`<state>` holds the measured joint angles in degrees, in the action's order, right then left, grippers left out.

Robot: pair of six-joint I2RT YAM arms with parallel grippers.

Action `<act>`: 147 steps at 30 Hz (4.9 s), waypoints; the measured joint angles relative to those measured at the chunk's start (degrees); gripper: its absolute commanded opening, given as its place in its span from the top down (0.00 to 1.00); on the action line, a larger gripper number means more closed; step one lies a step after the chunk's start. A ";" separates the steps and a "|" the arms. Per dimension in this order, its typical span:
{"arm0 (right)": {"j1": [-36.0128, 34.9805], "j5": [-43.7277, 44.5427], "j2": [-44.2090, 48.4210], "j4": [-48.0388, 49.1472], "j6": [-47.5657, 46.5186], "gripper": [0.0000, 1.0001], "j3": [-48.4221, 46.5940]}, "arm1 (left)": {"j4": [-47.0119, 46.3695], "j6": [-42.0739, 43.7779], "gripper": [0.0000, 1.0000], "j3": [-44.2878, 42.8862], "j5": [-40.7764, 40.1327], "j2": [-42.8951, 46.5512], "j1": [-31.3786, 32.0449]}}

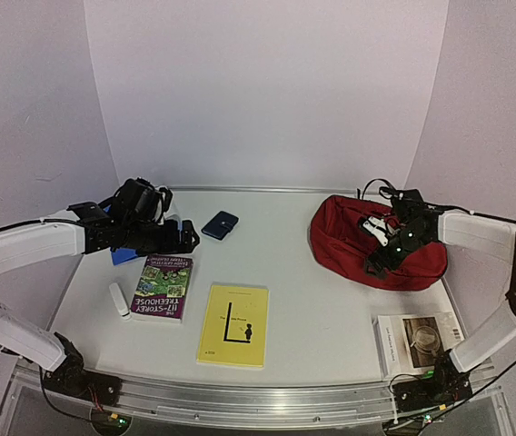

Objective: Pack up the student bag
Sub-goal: Adjust the student bag at the center of the board.

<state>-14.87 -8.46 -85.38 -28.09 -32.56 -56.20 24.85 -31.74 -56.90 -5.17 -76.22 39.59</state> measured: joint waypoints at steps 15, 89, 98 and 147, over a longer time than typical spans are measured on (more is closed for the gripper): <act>-2.93 0.91 -18.47 -0.69 2.13 0.81 -12.14 | 0.43 -4.49 0.00 1.78 -6.42 2.73 0.00; 4.94 -8.71 -55.55 -19.87 20.31 0.04 -77.52 | -5.87 -2.56 0.00 -4.84 12.56 -13.84 0.93; 4.61 -6.20 -61.91 -15.13 20.58 0.26 -81.53 | -5.86 -3.22 0.00 -4.84 12.54 -13.73 1.56; 6.49 -15.35 -25.19 -6.97 8.68 0.19 -18.65 | -19.22 -6.47 0.41 -18.83 27.84 -40.67 6.46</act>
<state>-8.39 -23.81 -110.57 -35.06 -23.88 -74.86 5.63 -38.21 -75.73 22.67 -116.89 46.05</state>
